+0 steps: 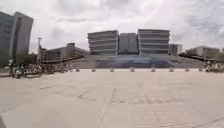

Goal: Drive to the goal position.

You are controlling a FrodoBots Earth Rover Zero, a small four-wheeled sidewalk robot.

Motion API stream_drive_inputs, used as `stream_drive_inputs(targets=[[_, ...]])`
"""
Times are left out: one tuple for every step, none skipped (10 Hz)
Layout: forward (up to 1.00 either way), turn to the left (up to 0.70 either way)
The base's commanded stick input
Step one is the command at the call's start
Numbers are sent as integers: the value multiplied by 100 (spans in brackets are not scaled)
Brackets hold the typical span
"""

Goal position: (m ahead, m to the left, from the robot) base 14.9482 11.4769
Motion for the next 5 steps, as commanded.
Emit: stream_drive_inputs(targets=[[100,0],[100,-5],[100,-30],[100,-36],[100,-6]])
